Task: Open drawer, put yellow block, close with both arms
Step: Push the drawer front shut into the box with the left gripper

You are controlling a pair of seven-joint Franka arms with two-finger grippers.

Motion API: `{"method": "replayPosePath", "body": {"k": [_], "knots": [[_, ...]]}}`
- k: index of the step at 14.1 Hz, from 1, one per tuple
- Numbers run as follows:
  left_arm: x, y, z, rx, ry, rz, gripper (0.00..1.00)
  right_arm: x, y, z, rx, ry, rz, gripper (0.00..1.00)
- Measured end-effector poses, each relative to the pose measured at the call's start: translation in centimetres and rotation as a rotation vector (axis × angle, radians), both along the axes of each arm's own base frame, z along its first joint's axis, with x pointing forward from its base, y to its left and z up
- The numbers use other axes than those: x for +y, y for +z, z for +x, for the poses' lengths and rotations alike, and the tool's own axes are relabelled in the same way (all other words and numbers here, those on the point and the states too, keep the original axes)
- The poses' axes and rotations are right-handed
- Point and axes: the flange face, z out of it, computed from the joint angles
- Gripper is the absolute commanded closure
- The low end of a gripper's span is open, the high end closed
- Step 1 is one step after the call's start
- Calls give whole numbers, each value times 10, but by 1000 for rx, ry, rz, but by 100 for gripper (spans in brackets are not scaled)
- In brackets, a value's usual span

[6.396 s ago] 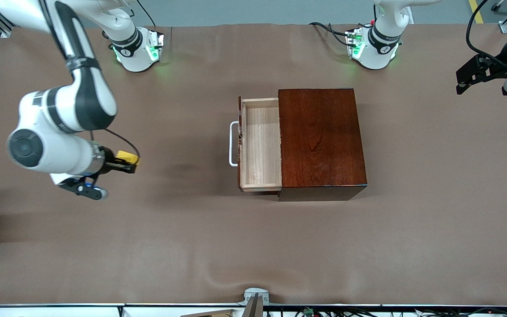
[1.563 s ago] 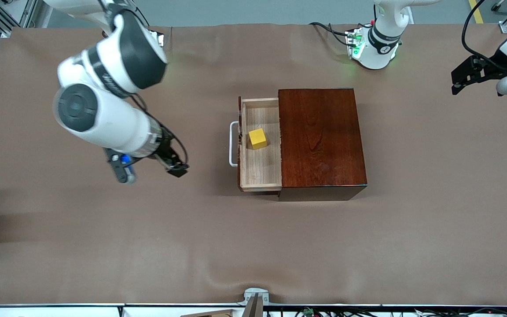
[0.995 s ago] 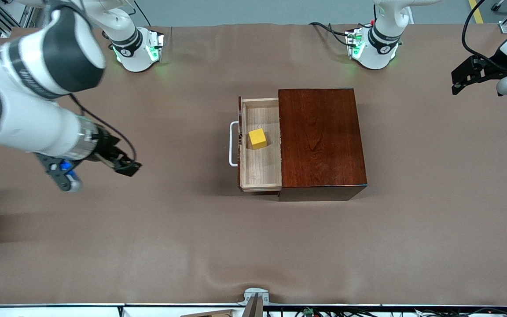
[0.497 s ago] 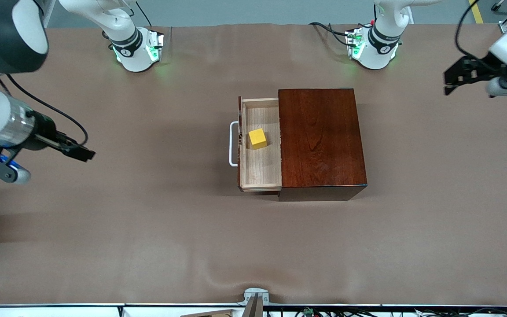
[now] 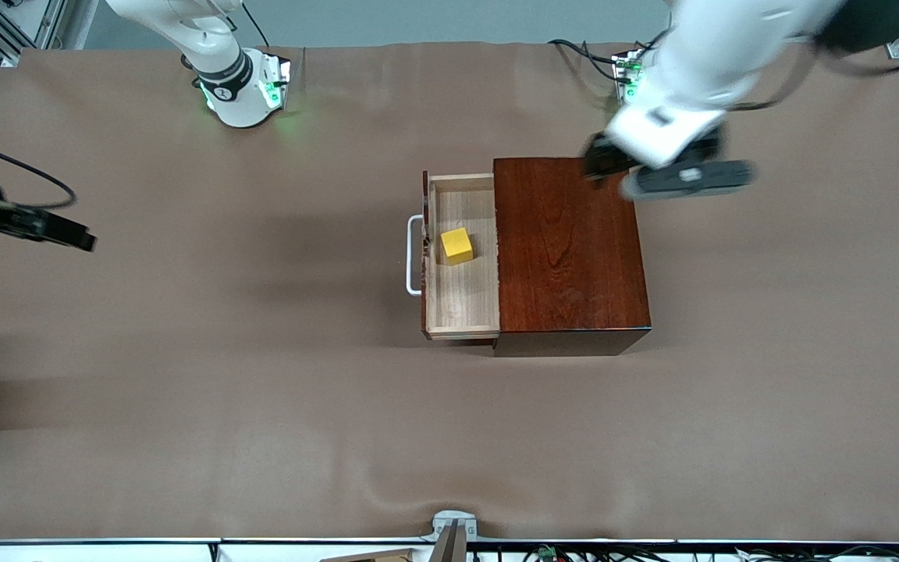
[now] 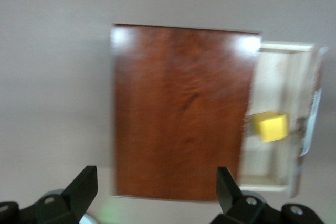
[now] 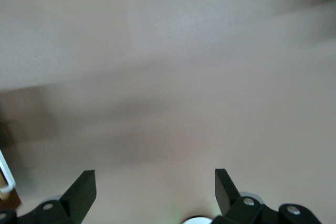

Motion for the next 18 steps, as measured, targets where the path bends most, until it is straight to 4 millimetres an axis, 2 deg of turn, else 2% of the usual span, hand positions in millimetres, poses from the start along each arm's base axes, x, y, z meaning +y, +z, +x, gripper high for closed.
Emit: {"method": "replayPosePath", "body": {"k": [2, 4, 9, 12, 14, 16, 18], "knots": [[-67, -35, -4, -15, 128, -58, 0, -19, 9, -9, -7, 68, 10, 0], [-123, -70, -13, -35, 236, -103, 0, -26, 15, -18, -10, 96, 12, 0], [-226, -147, -33, -120, 526, -177, 0, -40, 10, -47, -76, 125, 6, 0], [-274, -197, -50, -201, 642, -209, 0, -42, -4, -67, -95, 135, -9, 0], [-299, -223, -67, -231, 708, -232, 0, -47, -3, -70, -107, 145, -18, 0], [-308, -249, -69, -230, 782, -250, 0, -57, 8, -71, -128, 134, -25, 0], [-307, -272, -63, -236, 823, -250, 0, -64, 23, -74, -138, 129, -29, 0]]}}
